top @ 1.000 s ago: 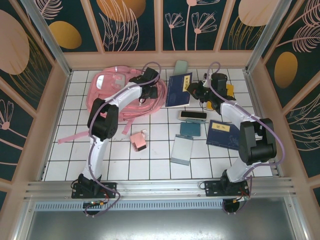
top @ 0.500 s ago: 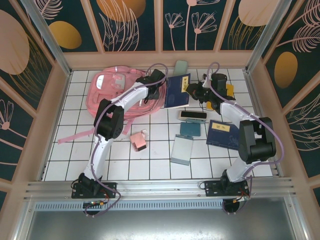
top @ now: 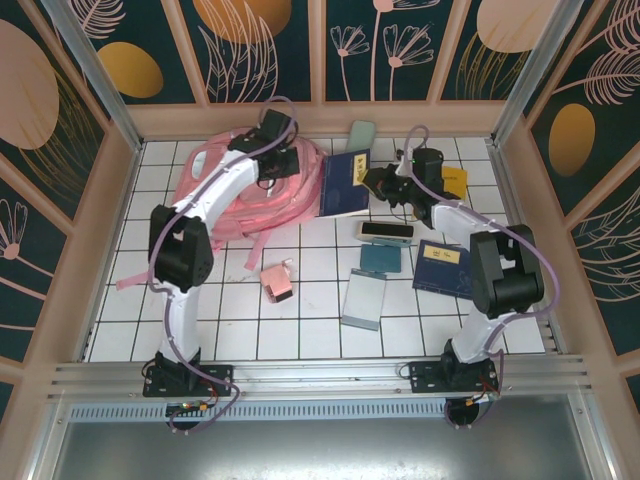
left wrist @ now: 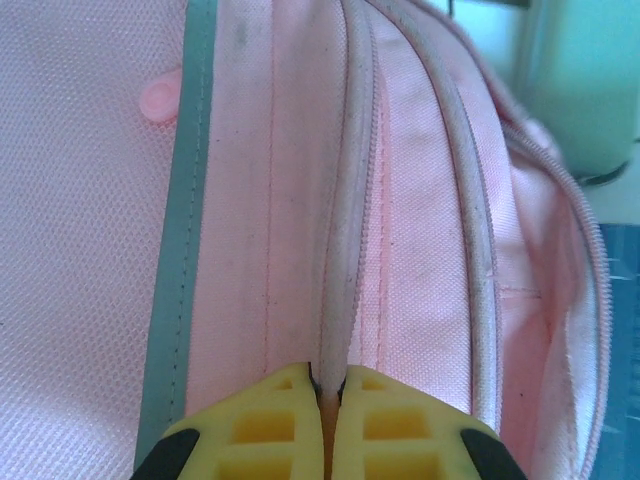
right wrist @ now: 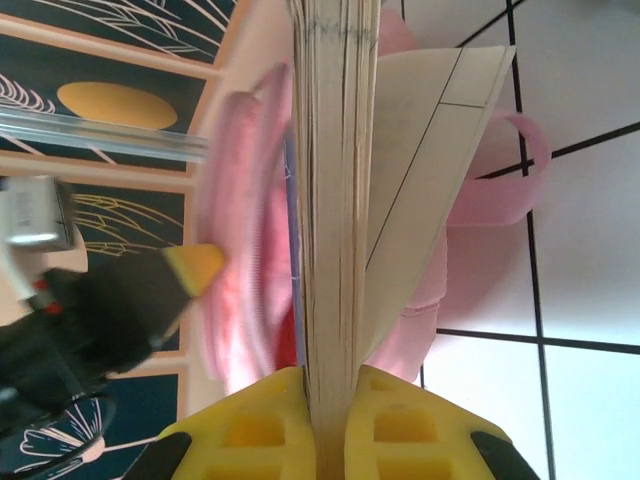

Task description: Pack books, pencil case, and school supplies into a backpack

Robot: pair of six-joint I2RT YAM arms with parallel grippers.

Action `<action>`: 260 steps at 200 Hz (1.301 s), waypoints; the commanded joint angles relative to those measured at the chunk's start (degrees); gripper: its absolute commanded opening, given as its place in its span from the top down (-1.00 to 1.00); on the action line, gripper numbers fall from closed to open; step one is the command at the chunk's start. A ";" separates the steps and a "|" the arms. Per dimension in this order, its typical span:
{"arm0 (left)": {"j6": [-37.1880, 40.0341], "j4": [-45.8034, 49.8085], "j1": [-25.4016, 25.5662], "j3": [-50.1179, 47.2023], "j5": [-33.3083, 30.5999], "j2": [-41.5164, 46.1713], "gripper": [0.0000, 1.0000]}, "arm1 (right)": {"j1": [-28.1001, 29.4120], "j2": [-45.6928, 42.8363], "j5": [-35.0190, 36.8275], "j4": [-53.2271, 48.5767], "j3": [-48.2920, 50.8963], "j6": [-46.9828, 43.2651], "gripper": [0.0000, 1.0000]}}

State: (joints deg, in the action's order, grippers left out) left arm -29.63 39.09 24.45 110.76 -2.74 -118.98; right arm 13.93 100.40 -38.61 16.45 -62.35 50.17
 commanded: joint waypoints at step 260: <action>-6.51 -18.44 -7.34 -6.40 28.89 13.24 1.00 | 25.85 50.01 11.69 9.13 -52.88 19.52 0.43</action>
State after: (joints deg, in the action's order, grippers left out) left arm -36.14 27.20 17.12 104.36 23.55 -110.50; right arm 38.46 148.03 -26.09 27.59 -110.61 70.04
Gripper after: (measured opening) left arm 0.070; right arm 0.177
